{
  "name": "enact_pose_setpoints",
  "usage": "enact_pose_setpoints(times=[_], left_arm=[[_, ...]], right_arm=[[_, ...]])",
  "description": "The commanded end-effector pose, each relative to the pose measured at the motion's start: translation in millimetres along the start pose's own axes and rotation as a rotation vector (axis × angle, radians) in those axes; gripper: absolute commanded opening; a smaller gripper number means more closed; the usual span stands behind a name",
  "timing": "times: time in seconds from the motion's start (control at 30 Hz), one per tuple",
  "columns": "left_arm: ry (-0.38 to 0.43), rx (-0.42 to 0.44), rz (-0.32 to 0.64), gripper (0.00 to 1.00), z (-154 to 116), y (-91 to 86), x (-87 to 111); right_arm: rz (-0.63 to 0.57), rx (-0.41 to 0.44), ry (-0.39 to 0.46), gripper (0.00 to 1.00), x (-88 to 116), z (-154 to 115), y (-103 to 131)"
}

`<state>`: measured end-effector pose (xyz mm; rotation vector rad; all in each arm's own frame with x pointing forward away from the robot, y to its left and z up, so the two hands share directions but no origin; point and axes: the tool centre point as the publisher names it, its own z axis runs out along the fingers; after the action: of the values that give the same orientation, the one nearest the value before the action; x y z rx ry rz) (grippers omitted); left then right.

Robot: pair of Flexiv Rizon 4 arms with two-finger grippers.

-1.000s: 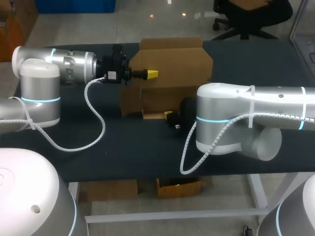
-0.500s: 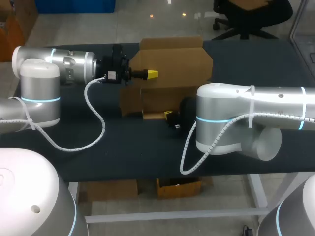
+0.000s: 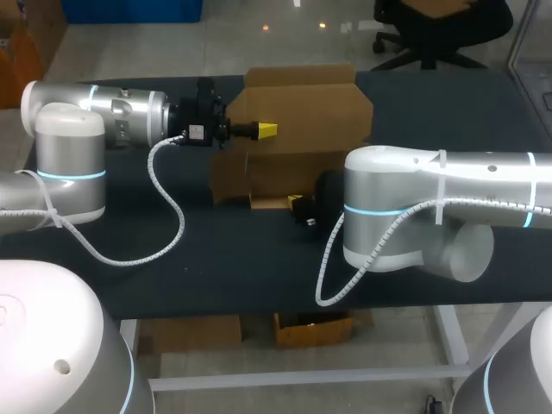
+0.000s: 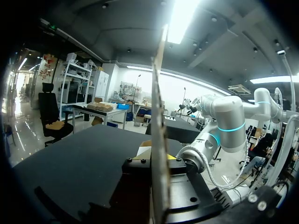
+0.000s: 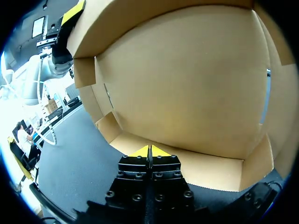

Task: Assemble the packaging by folding the flat box into shape, placing the metal phone stand inside, and closing the box properly

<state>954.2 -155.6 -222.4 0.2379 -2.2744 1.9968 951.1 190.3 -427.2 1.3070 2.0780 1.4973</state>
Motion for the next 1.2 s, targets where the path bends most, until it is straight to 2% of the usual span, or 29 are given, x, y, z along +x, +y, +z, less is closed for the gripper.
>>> enact_pose_setpoints(times=[0.03,0.37,1.2], left_arm=[[0.004,-0.002,0.001,0.0,0,2.8,-0.2],[0.047,-0.014,0.021,0.0,-2,-0.5,10.7],[0.049,-0.043,0.033,0.0,3,13.1,18.6]], right_arm=[[0.0,-0.002,-0.006,0.0,2,4,-4],[0.0,-0.002,-0.006,0.0,2,4,-4],[0.0,-0.002,-0.006,0.0,2,4,-4]])
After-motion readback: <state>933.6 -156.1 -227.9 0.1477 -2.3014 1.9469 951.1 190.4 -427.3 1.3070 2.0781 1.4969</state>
